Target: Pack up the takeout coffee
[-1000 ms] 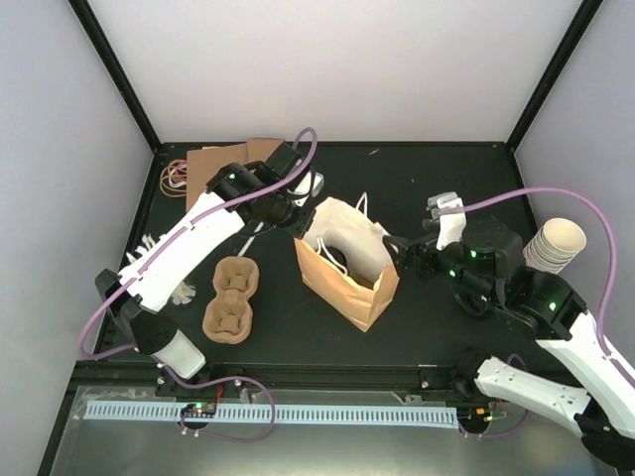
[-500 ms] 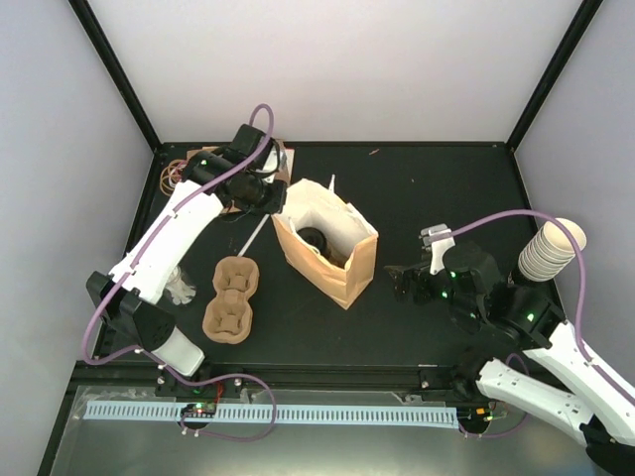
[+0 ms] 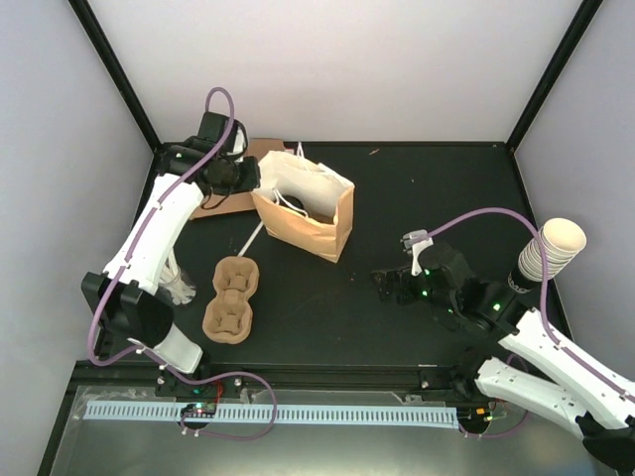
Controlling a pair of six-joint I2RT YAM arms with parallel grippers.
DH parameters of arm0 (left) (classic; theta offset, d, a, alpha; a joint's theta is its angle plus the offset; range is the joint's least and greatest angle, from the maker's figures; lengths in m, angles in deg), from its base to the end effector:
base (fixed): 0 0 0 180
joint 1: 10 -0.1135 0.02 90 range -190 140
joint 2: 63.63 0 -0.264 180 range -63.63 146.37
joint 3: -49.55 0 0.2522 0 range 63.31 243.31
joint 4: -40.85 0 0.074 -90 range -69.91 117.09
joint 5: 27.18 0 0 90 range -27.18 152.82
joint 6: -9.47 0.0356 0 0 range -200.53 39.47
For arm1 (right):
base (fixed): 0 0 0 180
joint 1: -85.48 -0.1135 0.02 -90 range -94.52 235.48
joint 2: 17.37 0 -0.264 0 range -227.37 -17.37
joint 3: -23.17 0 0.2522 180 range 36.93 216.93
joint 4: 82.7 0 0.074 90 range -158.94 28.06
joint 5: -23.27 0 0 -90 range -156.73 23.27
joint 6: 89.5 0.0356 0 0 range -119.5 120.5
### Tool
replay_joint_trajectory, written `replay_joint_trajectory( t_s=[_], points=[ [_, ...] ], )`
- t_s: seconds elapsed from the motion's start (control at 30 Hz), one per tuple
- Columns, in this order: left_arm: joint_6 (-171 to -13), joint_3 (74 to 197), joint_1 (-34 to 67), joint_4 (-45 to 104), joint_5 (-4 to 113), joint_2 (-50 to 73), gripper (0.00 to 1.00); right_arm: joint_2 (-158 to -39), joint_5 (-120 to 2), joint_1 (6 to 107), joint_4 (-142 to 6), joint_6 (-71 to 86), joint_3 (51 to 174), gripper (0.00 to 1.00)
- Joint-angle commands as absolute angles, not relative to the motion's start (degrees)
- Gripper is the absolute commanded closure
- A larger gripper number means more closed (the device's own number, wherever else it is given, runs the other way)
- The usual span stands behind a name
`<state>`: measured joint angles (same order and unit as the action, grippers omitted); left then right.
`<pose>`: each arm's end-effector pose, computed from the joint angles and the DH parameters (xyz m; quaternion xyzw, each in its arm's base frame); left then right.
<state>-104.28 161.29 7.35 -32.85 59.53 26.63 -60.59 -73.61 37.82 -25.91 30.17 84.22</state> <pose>0.3077 -0.0983 0.3833 -0.0435 0.9448 -0.1390 0.2935 0.1060 0.1100 0.3028 -0.1153 0.8938 0.2264 0.3696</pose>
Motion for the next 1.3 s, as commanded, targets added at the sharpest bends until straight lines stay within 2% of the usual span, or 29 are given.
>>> replay_joint_trajectory(
  t_s=[0.0, 0.1, 0.27, 0.4, 0.6, 0.87, 1.07, 1.27],
  points=[
    [-107.62, 161.34, 4.74, -27.1, 58.58, 26.35, 0.98, -61.21, -72.25, 37.71, -30.95, 31.69, 82.65, 0.0],
    [-110.0, 160.89, 4.25, -26.38, 60.79, 26.39, 0.95, -61.48, -72.52, 37.68, -31.83, 31.7, 81.81, 0.0],
    [-112.37, 158.44, 4.24, -23.81, 60.64, 25.32, 0.79, -61.91, -72.45, 37.67, -32.32, 31.8, 81.02, 0.0],
    [-111.56, 156.63, 4.24, -21.83, 57.15, 23.36, 0.5, -62.04, -72.5, 37.72, -32.37, 31.79, 80.71, 0.0],
    [-109.63, 156.4, 4.24, -23.69, 55.95, 18.72, 0.2, -62.14, -72.23, 37.67, -32.97, 31.68, 80.61, 0.0],
    [-105.87, 152.33, 4.24, -22.81, 57.21, 4.71, 0.03, -64.2, -72.17, 37.68, -33.6, 30.83, 81.86, 0.0],
    [-101.81, 140.79, 4.24, -17.58, 49.51, -9.22, 0.01, -65.82, -73.56, 37.66, -34.37, 30.64, 82.55, 0.0],
    [-101.94, 129.27, 4.24, -19.11, 44.08, -18.1, 0.01, -67.89, -74.77, 37.7, -35.06, 31.37, 82.9, 0.0]
  ],
)
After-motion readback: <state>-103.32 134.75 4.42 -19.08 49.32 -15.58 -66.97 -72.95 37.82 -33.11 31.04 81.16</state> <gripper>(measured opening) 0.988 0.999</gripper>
